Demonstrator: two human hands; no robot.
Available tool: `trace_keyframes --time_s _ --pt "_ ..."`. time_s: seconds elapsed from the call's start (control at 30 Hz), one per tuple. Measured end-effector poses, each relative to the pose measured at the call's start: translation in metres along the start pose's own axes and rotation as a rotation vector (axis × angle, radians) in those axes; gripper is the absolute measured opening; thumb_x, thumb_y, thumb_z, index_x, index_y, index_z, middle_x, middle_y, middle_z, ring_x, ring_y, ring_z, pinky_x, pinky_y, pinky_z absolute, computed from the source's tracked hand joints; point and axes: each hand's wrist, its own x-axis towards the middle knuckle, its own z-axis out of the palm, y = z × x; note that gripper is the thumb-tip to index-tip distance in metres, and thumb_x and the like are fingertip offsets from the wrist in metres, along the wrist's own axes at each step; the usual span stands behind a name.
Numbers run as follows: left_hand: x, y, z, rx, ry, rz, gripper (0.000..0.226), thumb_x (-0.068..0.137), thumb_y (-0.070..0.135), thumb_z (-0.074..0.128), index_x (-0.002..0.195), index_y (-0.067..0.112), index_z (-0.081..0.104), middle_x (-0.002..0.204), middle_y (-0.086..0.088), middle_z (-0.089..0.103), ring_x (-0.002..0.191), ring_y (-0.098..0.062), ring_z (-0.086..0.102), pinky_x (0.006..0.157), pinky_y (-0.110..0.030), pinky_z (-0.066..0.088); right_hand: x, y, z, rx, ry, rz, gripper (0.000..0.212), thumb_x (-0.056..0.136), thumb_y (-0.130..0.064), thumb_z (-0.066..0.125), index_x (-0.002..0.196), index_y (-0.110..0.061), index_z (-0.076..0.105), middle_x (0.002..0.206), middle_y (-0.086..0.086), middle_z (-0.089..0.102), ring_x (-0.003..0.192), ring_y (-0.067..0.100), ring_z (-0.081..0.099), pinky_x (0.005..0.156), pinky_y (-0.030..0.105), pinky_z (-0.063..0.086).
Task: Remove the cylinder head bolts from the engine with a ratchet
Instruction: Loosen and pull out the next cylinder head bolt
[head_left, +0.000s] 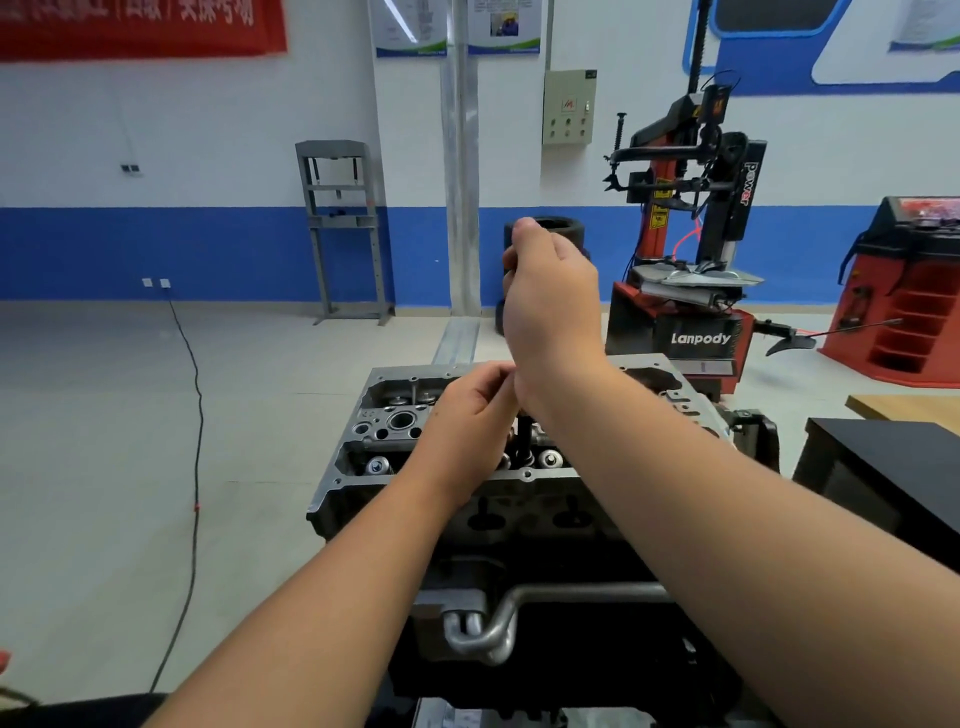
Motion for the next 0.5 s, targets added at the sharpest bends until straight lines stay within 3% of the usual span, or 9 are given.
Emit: trace_keyframes --time_s 0.07,0.13,0.2,0.27,0.37,0.43,0.5 --pt "0.0 -0.002 0.001 -0.034 0.013 -0.001 0.031 0.085 0.068 0.058 0.086 0.039 0.068 0.078 0.006 0.071 0.057 -0.003 0.051 0.058 -0.029 0.043 0.01 -0.003 -0.009 0.086 -0.188 0.078 0.035 0.092 -0.029 0.046 0.058 -0.019 0.044 0.049 -0.005 0.036 0.047 0.014 0.029 0.052 0.032 0.026" --pt "0.0 -0.003 0.002 -0.07 0.031 -0.003 0.038 0.078 0.069 0.063 0.088 0.032 0.065 0.087 -0.006 0.072 0.062 -0.008 0.054 0.057 -0.028 0.046 0.021 -0.009 -0.021 0.155 -0.487 0.231 0.04 0.092 -0.031 0.044 0.053 -0.02 0.043 0.047 -0.005 0.03 0.044 0.015 0.023 0.048 0.027 0.022" --pt "0.002 -0.003 0.002 -0.062 0.008 -0.012 0.036 0.077 0.069 0.062 0.091 0.035 0.066 0.091 -0.004 0.072 0.07 -0.01 0.061 0.064 -0.03 0.05 0.026 -0.012 -0.028 0.17 -0.621 0.29 0.041 0.092 -0.033 0.044 0.053 -0.019 0.041 0.048 -0.004 0.026 0.046 0.016 0.019 0.049 0.027 0.019" --pt "0.002 -0.003 0.001 -0.062 -0.031 0.004 0.027 0.089 0.06 0.057 0.097 0.038 0.069 0.091 0.007 0.073 0.083 -0.01 0.069 0.074 -0.03 0.052 0.024 -0.011 -0.028 0.181 -0.581 0.294 0.041 0.092 -0.032 0.046 0.054 -0.019 0.042 0.048 -0.004 0.027 0.046 0.015 0.019 0.05 0.028 0.017" --pt "0.0 -0.004 0.001 -0.046 -0.053 0.036 0.024 0.099 0.049 0.052 0.095 0.037 0.072 0.087 0.011 0.073 0.083 -0.012 0.071 0.079 -0.031 0.053 0.009 -0.005 -0.016 0.195 -0.313 0.176 0.036 0.092 -0.028 0.052 0.057 -0.02 0.048 0.049 -0.004 0.036 0.044 0.014 0.027 0.046 0.027 0.025" --pt "-0.002 0.0 0.002 -0.007 -0.03 0.05 0.025 0.093 0.046 0.052 0.075 0.045 0.07 0.068 0.01 0.066 0.061 -0.007 0.056 0.062 -0.021 0.045 -0.003 0.001 -0.007 0.081 -0.1 -0.017 0.029 0.092 -0.029 0.054 0.065 -0.018 0.049 0.052 -0.009 0.044 0.049 0.01 0.037 0.049 0.027 0.034" --pt "-0.003 0.003 0.003 0.047 0.005 0.041 0.03 0.08 0.039 0.047 0.053 0.045 0.058 0.047 0.017 0.047 0.045 -0.001 0.035 0.046 -0.011 0.029 -0.012 0.005 0.002 -0.05 -0.035 -0.137 0.033 0.097 -0.031 0.049 0.066 -0.021 0.046 0.048 -0.017 0.042 0.048 0.002 0.038 0.048 0.022 0.036"
